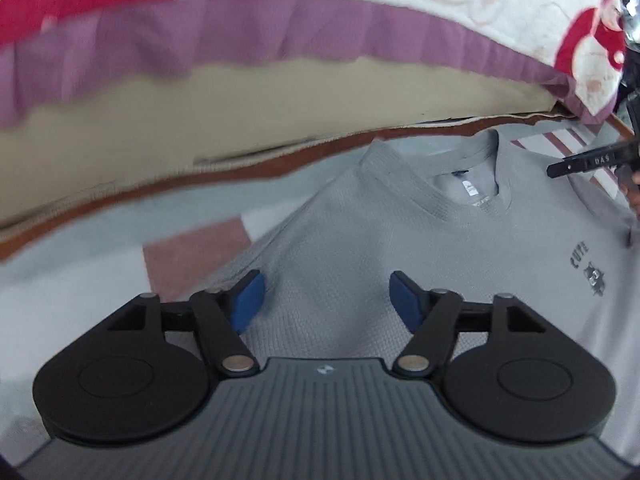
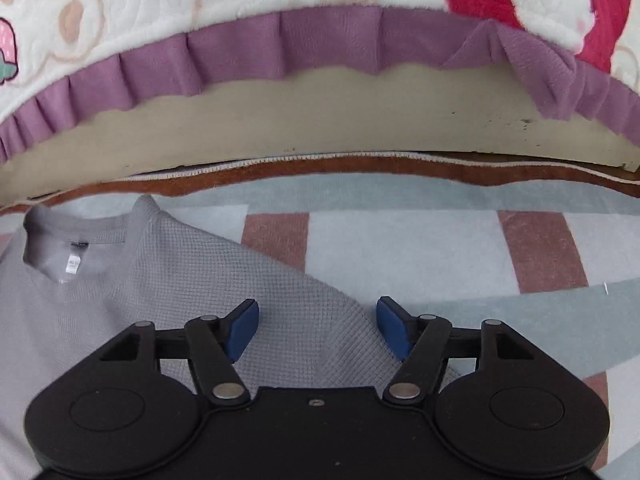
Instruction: Fold clothes
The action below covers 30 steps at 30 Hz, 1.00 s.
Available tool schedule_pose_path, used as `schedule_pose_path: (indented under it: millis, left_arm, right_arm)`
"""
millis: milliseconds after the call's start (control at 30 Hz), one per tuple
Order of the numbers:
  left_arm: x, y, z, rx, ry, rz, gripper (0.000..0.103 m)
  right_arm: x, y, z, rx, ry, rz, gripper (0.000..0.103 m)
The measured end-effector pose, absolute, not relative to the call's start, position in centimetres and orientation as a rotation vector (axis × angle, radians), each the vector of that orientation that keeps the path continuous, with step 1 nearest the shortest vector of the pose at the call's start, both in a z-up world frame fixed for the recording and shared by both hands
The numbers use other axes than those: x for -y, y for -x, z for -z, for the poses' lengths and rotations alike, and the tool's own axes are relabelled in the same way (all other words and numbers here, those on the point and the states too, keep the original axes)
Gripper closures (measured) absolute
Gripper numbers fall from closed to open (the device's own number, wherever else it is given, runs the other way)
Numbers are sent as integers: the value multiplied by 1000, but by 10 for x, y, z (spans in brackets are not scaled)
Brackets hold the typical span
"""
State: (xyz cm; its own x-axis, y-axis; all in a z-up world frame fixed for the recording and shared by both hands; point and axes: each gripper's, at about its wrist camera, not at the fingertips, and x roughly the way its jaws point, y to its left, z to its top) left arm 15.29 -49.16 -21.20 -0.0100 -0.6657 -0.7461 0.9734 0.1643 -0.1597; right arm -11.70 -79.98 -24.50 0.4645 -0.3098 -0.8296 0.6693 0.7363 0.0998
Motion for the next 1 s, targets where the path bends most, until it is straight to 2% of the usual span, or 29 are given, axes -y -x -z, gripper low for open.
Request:
schedule_pose_path:
  millis: [67,100,133,167,300,333,367,400,467,533,633,833,900,933,967,1000]
  left_arm:
    - [494,-148,214,-806,-494,1347,34]
    - [495,-146,214,-795,-496,1334,34]
    - [496,-144,215,-782,-503,1314,34]
    - [497,-142,215,-768,-510,1294,34]
    - [499,-138,212,-721,-543,1227,37]
    - [499,-135,209,-695,-565,1207,56]
    - [498,-132,207,-669,-587,1188,90]
    - [498,-130,204,-644,-610,1169,96]
    - [496,-126,203,-622,-640,1182,96]
    - [491,-127,204,-609,-618,1216,90]
    - [485,-131,208,-584,-592,1195,52]
    - [486,-139,211,-585,-587,1167,50]
    - [490,-143,213,-602,-599,1153,40]
    - [492,-145,215,-618,-602,1139,20]
    - [493,-151,218,-653,-576,1119,9]
    - [494,-156,221,-691,-547,1101,9]
  right_arm:
    - [791,114,245,-896,-400,624,43]
    - [788,112,244,-890,-390,616,61]
    - [786,111,243,-884,-381,609,91]
    - [783,109,241,-877,-372,601,94]
    - [774,109,228,-831,-291,626,95]
    - [771,110,224,-814,-266,635,96]
    - [769,111,219,-796,-242,643,96]
    - [766,112,215,-779,-217,652,96]
    - [765,107,211,-778,-174,664,96]
    - [765,101,210,-794,-136,673,96]
    - [763,95,215,-828,-122,677,96]
    - [762,97,223,-833,-140,685,96]
    - [760,96,223,-842,-129,677,96]
    - [759,95,223,-847,-124,674,96]
    - [758,95,223,-850,-115,668,96]
    - [758,95,221,-848,-109,664,96]
